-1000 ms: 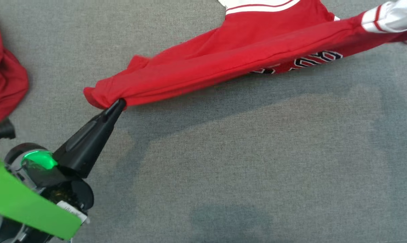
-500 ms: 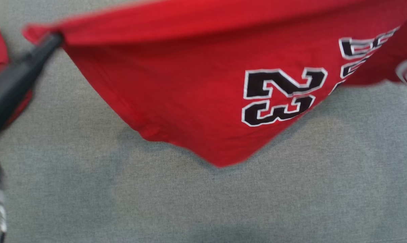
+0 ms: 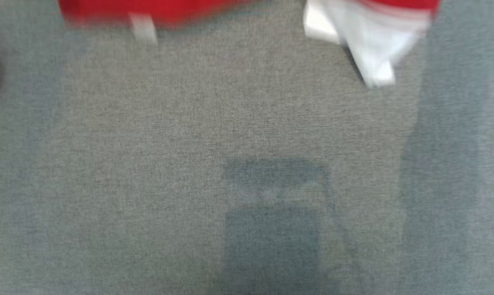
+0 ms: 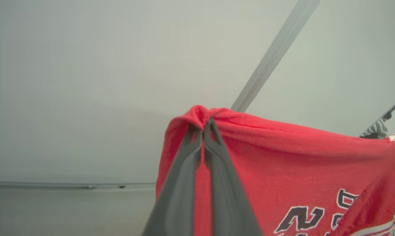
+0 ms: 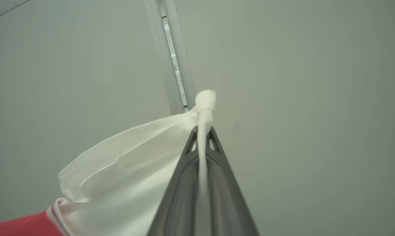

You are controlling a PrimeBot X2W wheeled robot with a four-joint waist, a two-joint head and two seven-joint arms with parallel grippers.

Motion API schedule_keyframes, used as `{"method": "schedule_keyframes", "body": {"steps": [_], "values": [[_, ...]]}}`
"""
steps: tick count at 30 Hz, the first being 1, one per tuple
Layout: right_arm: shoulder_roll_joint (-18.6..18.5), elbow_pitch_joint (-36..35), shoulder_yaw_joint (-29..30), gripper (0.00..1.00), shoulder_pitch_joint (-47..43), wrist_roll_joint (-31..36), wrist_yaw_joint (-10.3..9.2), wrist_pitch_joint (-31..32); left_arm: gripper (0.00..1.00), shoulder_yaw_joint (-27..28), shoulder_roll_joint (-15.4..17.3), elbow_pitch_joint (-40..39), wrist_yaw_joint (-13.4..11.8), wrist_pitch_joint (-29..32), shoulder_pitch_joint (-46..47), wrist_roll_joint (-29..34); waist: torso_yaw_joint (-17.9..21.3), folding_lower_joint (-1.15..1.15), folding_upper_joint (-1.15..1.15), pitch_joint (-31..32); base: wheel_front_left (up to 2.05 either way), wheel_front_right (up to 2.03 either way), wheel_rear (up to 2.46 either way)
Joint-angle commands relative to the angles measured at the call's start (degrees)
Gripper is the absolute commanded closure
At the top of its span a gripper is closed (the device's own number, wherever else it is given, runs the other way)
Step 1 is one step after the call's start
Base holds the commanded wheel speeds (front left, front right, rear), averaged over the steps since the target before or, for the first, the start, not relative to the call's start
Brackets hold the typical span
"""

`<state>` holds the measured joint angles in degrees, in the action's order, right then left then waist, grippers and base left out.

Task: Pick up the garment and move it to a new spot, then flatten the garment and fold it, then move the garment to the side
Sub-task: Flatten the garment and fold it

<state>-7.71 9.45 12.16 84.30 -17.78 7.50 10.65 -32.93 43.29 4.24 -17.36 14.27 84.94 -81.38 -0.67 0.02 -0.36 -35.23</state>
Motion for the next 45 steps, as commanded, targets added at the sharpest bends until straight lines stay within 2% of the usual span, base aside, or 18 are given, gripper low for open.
{"method": "schedule_keyframes", "body": {"steps": [1, 4, 5, 7, 10, 14, 18, 23, 28, 29, 33, 36, 39, 45], "values": [[1.16, 2.74, 0.70, 1.00, 4.71, 2.58, -0.01, -3.73, 1.00, 0.30, -3.18, 4.82, 1.13, -4.54, 4.04, 2.90, -2.05, -0.02, 0.36, -6.04, 0.00, 0.00, 0.00], [3.39, 9.13, -0.96, 1.00, 13.90, 5.29, 0.00, -9.95, 1.00, 0.01, -9.06, 13.69, 5.51, -14.76, 10.64, 9.04, -2.62, -0.02, 0.36, -7.74, 0.00, 0.00, 0.00], [3.76, 11.17, -2.16, 1.00, 16.13, 5.82, -0.01, -11.66, 1.00, -0.76, -10.22, 15.50, 7.88, -17.63, 12.25, 11.31, -2.74, -0.02, 0.36, -8.14, 0.00, 0.00, 0.00], [4.06, 14.48, -3.95, 1.00, 19.83, 5.24, 0.00, -14.55, 1.00, -1.28, -11.99, 19.63, 11.05, -21.64, 14.30, 13.19, -2.42, -0.02, 0.36, -8.70, 0.00, 0.00, 0.00], [4.38, 18.82, -7.57, 1.00, 22.58, 2.84, 0.00, -15.54, 1.00, -2.87, -12.93, 24.28, 16.05, -25.72, 15.48, 16.36, -1.54, -0.02, 0.36, -9.72, 0.00, 0.00, 0.00], [2.70, 20.33, -13.28, 1.00, 15.76, -2.38, -0.02, -15.90, 1.00, -5.89, -12.96, 29.34, 21.43, -27.87, 10.47, 19.51, -0.28, -0.02, 0.36, -9.56, 0.00, 0.00, 0.00], [-1.58, 15.95, -18.91, 1.00, 1.77, -8.79, 0.00, -16.49, 1.00, -8.08, -12.59, 31.18, 23.97, -29.06, 2.11, 19.75, 0.85, -0.02, 0.36, -7.36, 0.00, 0.00, 0.00], [-8.55, 7.00, -21.49, 1.00, -19.73, -17.55, 0.00, -17.06, 1.00, -8.19, -10.99, 27.63, 24.78, -29.53, -13.33, 17.31, 1.77, -0.02, 0.36, -2.57, 0.00, 0.00, 0.00], [-16.55, -3.65, -21.40, 1.00, -40.45, -25.43, 0.00, -14.12, 1.00, -6.56, -8.21, 17.02, 24.88, -29.43, -31.10, 14.55, 1.44, -0.02, 0.36, 2.86, 0.00, 0.00, 0.00], [-16.55, -3.65, -21.40, 1.00, -40.45, -25.43, 0.00, -14.12, 1.00, -6.56, -8.21, 17.02, 24.88, -29.43, -31.10, 14.55, 1.44, -0.02, 0.36, 2.86, 0.00, 0.00, 0.00], [-21.46, -11.58, -19.24, 1.00, -55.41, -30.57, -0.01, -12.49, 1.00, -5.70, -5.40, 8.42, 24.89, -29.45, -44.52, 13.29, 0.71, -0.02, 0.36, 7.31, 0.00, 0.00, 0.00], [-23.56, -16.60, -16.84, 1.00, -66.01, -33.55, -0.01, -11.28, 1.00, -4.76, -4.17, 2.73, 23.60, -29.45, -54.09, 14.98, 0.10, -0.02, 0.36, 10.10, 0.00, 0.00, 0.00], [-24.84, -20.71, -14.58, 1.00, -75.83, -35.53, -0.01, -9.79, 1.00, -2.38, -5.21, -3.09, 21.27, -29.45, -64.27, 15.03, -0.06, -0.02, 0.36, 12.33, 0.00, 0.00, 0.00], [-24.64, -28.63, -9.76, 1.00, -93.90, -38.76, -0.01, -5.08, 1.00, 1.62, -6.77, -14.56, 17.66, -29.45, -83.72, 16.36, 0.00, -0.02, 0.36, 13.76, 0.00, 0.00, 0.00]]}}
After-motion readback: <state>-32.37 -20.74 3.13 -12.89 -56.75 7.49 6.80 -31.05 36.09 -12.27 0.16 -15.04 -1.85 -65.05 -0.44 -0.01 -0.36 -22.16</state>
